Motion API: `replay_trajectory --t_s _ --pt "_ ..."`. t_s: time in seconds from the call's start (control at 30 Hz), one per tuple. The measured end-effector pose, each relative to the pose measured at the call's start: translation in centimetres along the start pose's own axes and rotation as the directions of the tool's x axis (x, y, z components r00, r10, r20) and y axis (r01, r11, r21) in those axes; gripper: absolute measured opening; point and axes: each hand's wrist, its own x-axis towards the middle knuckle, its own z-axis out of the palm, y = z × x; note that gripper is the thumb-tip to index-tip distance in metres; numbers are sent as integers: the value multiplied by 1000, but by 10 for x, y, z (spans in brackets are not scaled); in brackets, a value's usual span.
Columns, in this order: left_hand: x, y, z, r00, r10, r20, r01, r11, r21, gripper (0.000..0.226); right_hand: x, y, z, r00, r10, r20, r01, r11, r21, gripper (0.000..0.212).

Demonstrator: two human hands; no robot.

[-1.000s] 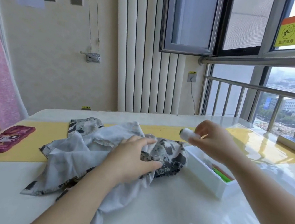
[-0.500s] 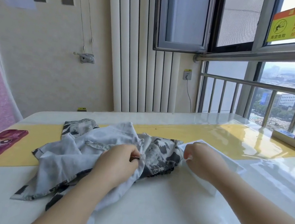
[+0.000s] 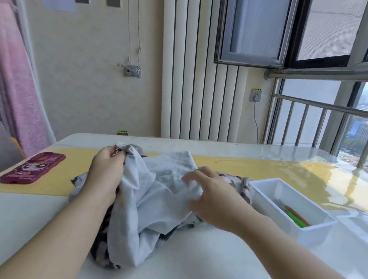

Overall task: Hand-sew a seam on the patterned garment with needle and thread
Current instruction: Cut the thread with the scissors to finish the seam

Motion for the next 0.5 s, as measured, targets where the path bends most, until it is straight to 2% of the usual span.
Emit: replay_trajectory --t_s 0.1,0.2,0.27,0.33,0.43,0.5 --pt "15 -6 -33 995 -16 -101 17 1000 12 13 10 -21 21 979 -85 185 84 996 15 57" --pt "23 -13 -67 965 28 -261 -24 1000 19 18 27 -24 40 979 -32 199 51 995 -90 55" --pt "25 -17 -84 945 54 -324 -28 996 86 25 38 -18 50 982 37 187 -7 988 -157 53" --pt "28 -27 -102 936 69 -345 -16 988 153 22 49 -14 61 979 92 184 -49 972 -230 47" --pt "34 -43 -118 953 9 -303 60 975 216 40 63 -12 75 968 195 155 -143 946 -292 36" --pt "38 -52 -121 955 -19 -295 108 952 288 43 70 -13 81 956 256 145 -195 920 -339 32"
